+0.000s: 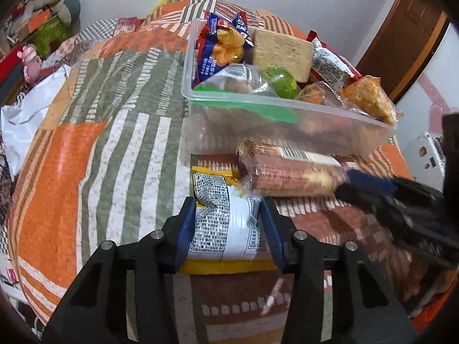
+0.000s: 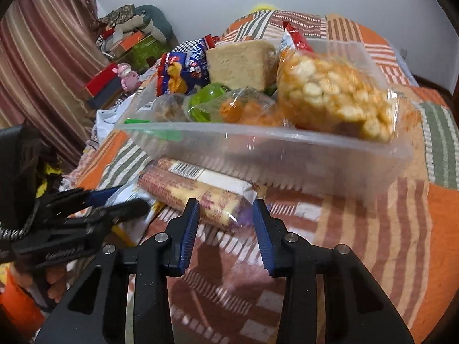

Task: Organize snacks
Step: 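Grasp the white-and-yellow chip bag with the left tool while the right tool grasps the wafer roll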

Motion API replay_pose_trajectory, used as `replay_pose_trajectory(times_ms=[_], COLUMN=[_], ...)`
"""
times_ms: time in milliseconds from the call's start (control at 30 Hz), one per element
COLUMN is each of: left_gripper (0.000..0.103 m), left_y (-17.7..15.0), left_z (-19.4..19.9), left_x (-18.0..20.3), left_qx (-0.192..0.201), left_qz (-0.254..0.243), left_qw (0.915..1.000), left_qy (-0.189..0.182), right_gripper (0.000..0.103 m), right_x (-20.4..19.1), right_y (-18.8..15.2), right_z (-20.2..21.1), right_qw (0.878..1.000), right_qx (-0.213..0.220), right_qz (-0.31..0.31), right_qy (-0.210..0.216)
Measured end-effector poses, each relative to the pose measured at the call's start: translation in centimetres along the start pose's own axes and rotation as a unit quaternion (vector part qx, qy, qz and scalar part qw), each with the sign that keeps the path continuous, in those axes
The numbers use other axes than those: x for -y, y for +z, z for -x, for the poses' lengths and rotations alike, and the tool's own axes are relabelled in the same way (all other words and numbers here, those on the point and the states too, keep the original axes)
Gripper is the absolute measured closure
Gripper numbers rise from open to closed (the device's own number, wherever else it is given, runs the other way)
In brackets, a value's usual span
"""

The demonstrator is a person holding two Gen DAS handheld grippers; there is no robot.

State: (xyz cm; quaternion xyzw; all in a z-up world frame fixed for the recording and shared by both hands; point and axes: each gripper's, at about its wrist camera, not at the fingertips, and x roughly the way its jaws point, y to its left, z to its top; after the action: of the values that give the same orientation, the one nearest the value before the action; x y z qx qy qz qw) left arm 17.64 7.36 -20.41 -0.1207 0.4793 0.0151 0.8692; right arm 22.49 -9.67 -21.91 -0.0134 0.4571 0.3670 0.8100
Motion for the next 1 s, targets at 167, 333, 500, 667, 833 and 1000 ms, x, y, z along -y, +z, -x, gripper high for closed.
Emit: replay_pose_trajectory(times_ms=[167,333,500,667,833,1000], left_gripper=[0.057,0.057,0.057,0.055,0.047,0.038], left_y=[0.1,-1.2,-1.6,-1.9,-2.2,-2.7], left_z=[0.0,0.7,1.1,1.4,1.8,1.4], left_x=[-0.2,-0.7,-1.7,-1.5,-1.7,-0.6], left_qx=[0.008,0.007,0.004,-0.001,-0.008,0.0], left_qz=[-0.026,-0.023,-0.018,-0.03,-0.033,-0.058], left_qw=[0.9995,0.9997,0.9998,0.9995,0.999,0.9982], left_qy=[0.014,0.004,-0.002,-0.008,-0.027,-0.014], right_gripper=[0.068,0.046,0.036,0.036,0.036,0.057], right_x=[-1.2,-1.7,-3.2,-3.9,-3.8,-4.3], right_y=[-0.9,0.6,2.5,3.2,2.3,0.6], right_z=[1.0,1.7,-1.2,-4.2,-4.5,-2.7], right_qw=[0.999,0.998,0.993,0.989,0.988,0.986], right_qx=[-0.013,0.005,-0.018,-0.055,-0.084,-0.076], right_qz=[0.038,0.07,0.113,0.137,0.131,0.145], right_qy=[0.005,-0.007,-0.02,-0.019,-0.003,-0.005])
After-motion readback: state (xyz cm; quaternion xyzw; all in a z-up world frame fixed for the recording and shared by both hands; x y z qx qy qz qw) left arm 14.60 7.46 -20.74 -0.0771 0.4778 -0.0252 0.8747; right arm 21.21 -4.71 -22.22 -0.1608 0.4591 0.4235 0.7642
